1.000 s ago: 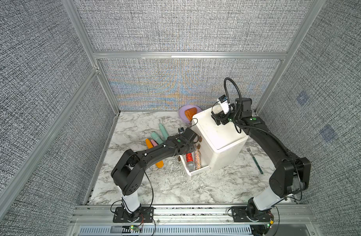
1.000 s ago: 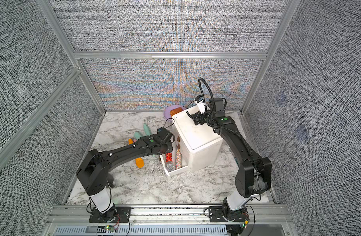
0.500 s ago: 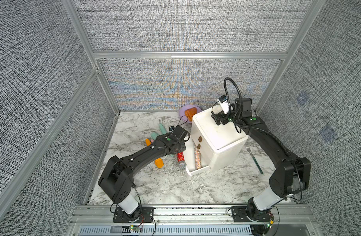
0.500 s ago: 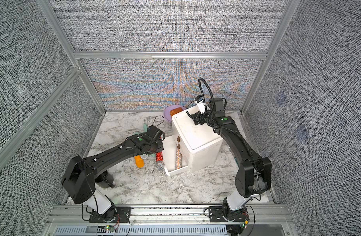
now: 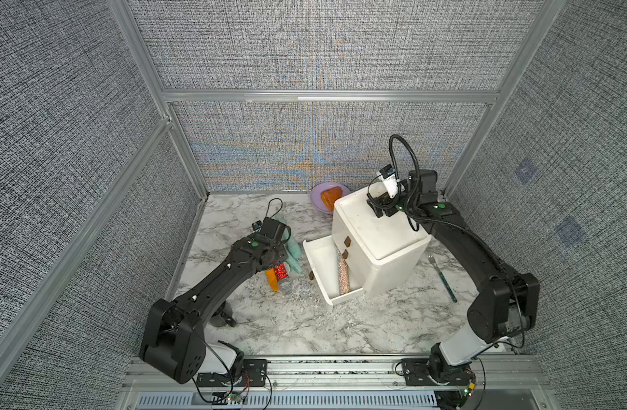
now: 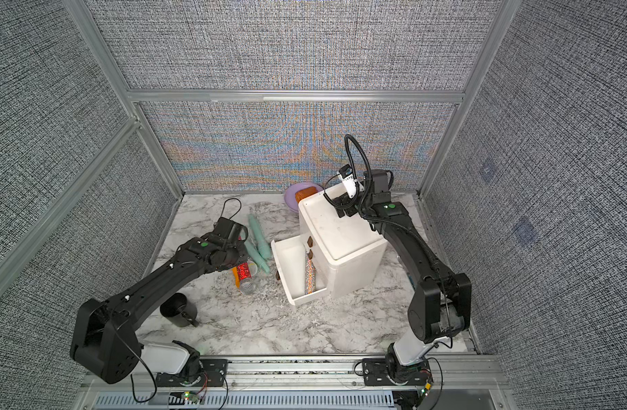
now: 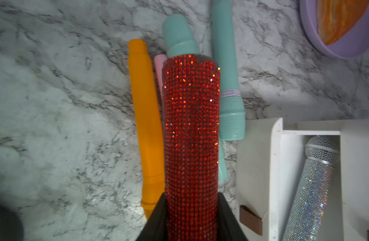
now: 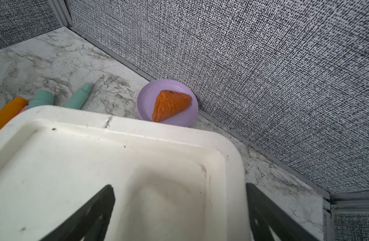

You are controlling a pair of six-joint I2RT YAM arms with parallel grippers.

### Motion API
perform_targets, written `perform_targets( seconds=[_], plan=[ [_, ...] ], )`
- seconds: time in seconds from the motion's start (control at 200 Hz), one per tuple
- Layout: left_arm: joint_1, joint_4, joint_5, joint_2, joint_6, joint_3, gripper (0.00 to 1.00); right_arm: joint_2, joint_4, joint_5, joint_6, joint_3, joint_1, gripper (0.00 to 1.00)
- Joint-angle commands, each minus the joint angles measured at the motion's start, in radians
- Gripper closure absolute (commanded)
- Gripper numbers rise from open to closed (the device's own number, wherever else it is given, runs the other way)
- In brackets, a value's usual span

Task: Take the microphone out of the drawer
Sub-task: Place the microphone at the center of the board.

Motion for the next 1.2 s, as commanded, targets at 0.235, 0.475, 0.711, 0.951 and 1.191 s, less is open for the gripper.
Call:
perform_targets(
  seconds=[0.235,0.475,0.711,0.951,1.191],
  plan=[
    [0.102,-0.026,-0.07,-0.116,0.014,-0.131,1.0,0.027,-0.187,0.003,0.023,-0.011,0.001,0.02],
    [0.164,0.027,-0.045,-0.111,-0.012,-0.222,1.0,0.021,-0.183,0.017,0.018,-0.017,0.006,0.02],
    [0.191,0.117,-0.021,-0.061,-0.028,-0.282,1.0,0.008,-0.16,0.032,0.007,-0.04,0.015,0.02],
    [0.193,0.169,-0.059,-0.014,-0.034,-0.294,1.0,0.008,-0.161,0.036,0.003,-0.041,0.015,0.02],
    [0.195,0.199,-0.106,0.033,-0.035,-0.284,1.0,0.013,-0.165,0.034,0.005,-0.038,0.015,0.02]
  ],
)
